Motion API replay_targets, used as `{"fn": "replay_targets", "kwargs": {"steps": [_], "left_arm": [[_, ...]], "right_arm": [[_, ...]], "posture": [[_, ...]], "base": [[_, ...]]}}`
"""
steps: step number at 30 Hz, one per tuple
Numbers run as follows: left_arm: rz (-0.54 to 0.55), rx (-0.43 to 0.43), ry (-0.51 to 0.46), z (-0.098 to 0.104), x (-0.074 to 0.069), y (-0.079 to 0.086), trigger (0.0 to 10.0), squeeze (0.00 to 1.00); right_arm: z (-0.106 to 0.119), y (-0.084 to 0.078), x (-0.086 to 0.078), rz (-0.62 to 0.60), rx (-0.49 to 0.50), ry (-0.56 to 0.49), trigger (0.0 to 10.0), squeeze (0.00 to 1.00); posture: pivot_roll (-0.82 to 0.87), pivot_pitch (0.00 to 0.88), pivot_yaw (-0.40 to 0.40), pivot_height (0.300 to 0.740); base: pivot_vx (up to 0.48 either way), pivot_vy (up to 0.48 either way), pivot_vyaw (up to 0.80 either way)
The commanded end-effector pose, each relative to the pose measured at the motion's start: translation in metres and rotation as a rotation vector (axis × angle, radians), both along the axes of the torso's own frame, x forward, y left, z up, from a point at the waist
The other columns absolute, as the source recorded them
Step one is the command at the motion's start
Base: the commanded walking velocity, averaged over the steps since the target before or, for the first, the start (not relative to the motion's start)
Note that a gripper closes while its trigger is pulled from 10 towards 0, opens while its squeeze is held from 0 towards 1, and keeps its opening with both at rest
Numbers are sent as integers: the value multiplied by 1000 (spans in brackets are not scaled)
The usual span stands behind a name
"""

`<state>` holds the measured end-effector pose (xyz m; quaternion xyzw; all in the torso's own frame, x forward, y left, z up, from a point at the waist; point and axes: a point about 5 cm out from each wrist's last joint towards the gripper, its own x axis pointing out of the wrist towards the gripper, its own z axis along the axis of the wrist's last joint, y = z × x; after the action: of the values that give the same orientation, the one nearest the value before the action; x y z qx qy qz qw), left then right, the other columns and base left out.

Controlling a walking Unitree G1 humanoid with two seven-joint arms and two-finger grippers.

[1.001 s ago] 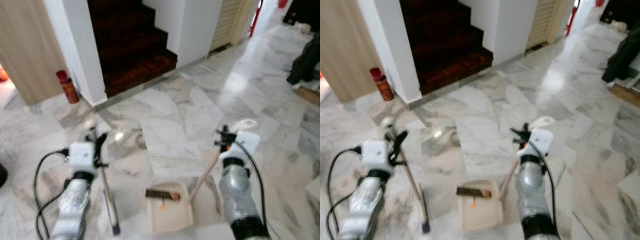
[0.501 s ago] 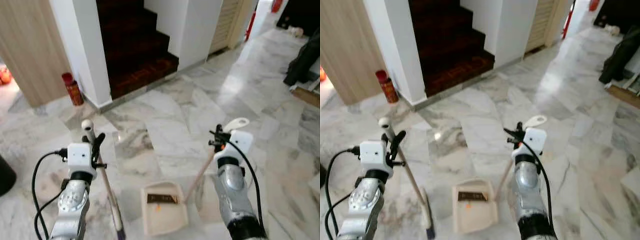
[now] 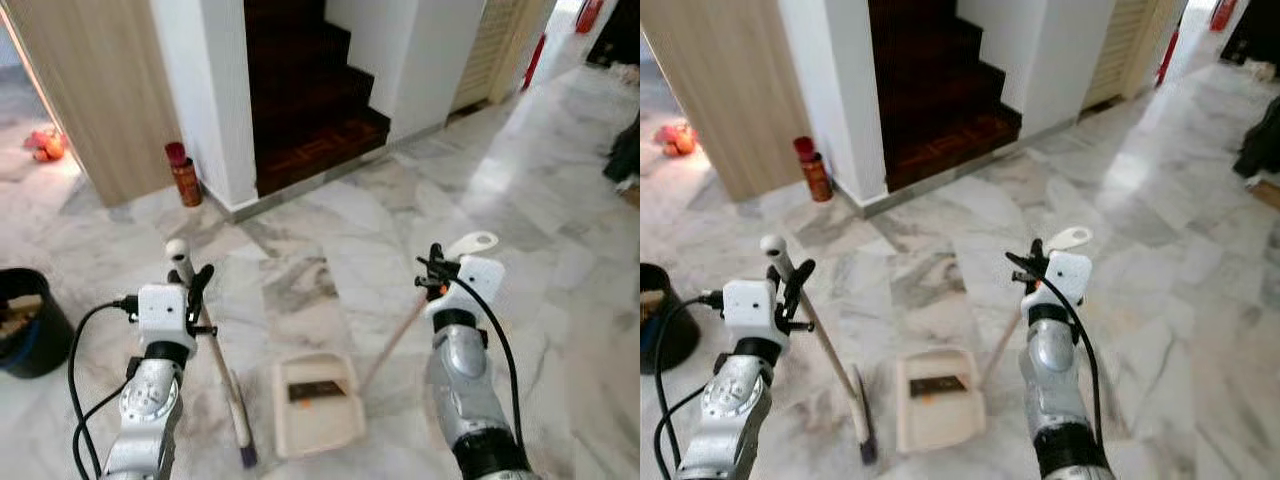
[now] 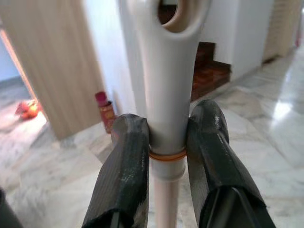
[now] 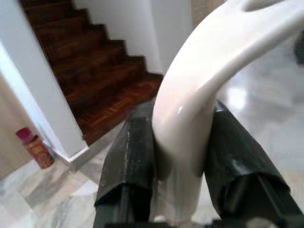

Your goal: Sweep floor

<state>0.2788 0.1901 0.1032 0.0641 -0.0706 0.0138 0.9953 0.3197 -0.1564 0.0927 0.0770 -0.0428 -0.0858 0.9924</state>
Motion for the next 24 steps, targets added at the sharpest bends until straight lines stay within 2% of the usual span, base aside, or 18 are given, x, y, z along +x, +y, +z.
{"fn": "replay_targets", "kwargs": {"steps": [1, 9, 24], "left_arm": [[-8, 3, -43, 9, 2, 0, 10000, 0], [-14, 2, -42, 10, 2, -1, 10000, 0], [-12, 3, -44, 11, 1, 0, 10000, 0]], "right_arm": [[8, -5, 2, -19, -8, -36, 10000, 0], [9, -4, 3, -17, -13, -35, 10000, 0], [7, -2, 3, -9, -12, -30, 10000, 0]], "posture": [[136, 21, -29, 740], [138, 33, -28, 740], [144, 40, -25, 740]], "base": [[0, 285, 0], [0, 285, 0], [0, 281, 413]]}}
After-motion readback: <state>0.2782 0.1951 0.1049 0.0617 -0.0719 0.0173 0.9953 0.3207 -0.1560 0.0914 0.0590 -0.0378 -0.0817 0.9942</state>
